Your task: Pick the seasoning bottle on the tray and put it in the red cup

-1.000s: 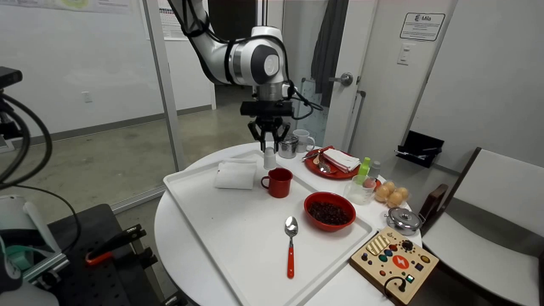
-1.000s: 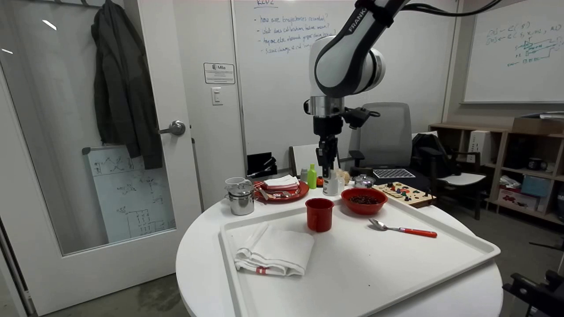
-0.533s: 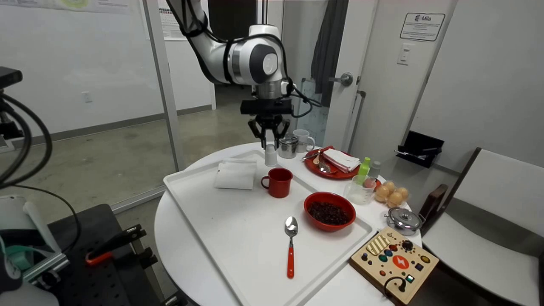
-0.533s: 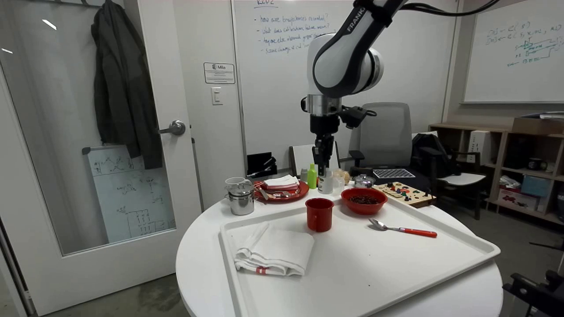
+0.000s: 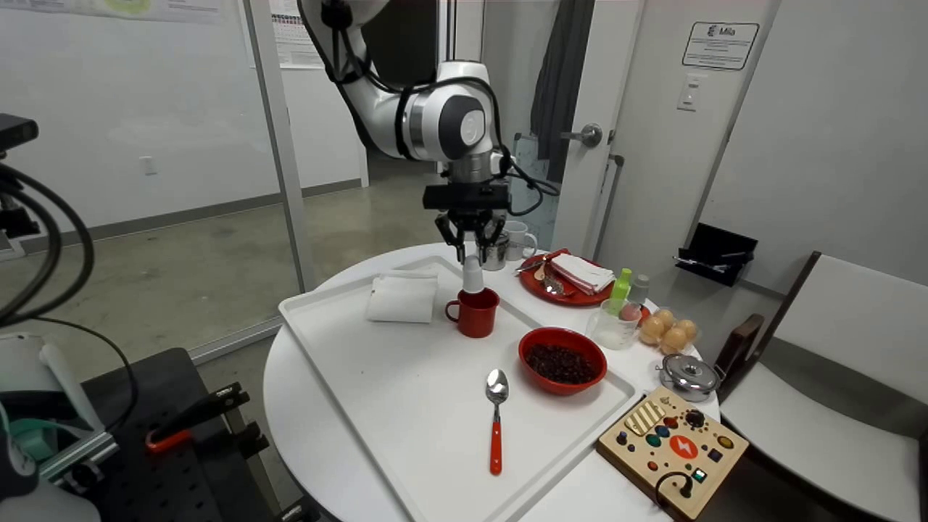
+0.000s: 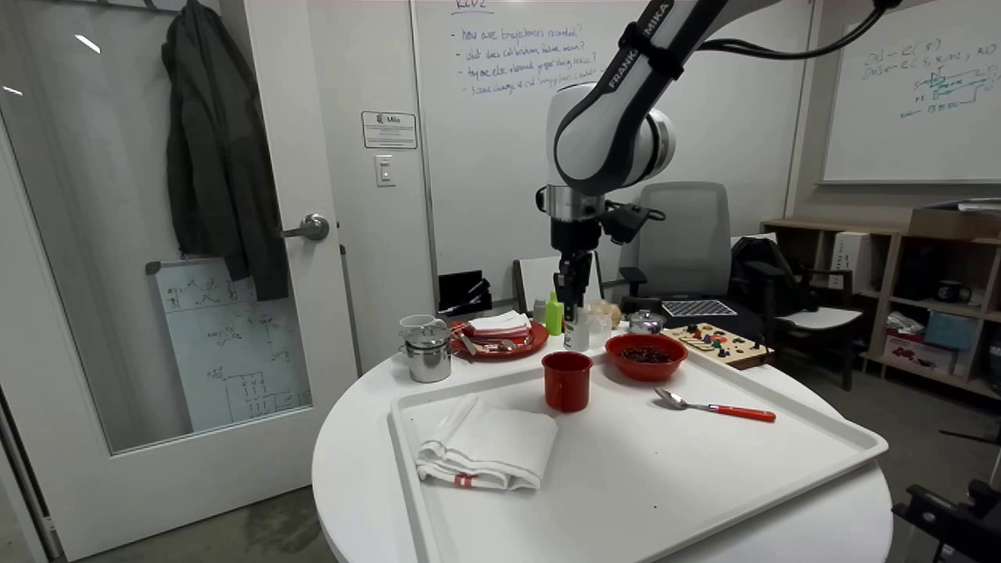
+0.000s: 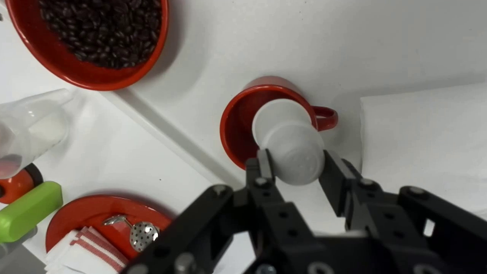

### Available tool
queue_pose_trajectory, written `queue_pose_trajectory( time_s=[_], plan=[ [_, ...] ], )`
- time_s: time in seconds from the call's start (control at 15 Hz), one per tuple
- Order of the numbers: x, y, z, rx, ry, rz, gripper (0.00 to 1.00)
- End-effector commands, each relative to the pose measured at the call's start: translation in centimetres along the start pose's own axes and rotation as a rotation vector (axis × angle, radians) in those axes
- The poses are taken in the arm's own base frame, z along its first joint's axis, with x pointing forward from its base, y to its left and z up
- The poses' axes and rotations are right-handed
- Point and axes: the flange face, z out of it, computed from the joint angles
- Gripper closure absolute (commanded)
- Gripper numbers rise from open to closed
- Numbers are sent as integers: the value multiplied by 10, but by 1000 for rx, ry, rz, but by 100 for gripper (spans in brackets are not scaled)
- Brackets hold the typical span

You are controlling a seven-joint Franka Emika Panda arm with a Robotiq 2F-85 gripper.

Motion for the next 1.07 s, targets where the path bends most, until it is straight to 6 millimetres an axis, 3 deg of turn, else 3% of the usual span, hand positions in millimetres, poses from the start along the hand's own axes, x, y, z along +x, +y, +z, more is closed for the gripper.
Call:
queue_pose_trajectory(
  time_s=[0.0,0.53,0.6,0.73,0.8,1.0],
  plan=[
    [22,4,24,-20,-18,-6,89],
    [29,12,73,-8,-86,-8,89],
    [27,14,78,-1,-105,-7,39],
    [20,10,75,12,-90,-1,31],
    [19,10,78,14,-94,0,50],
    [19,10,79,15,-94,0,31]
  ],
)
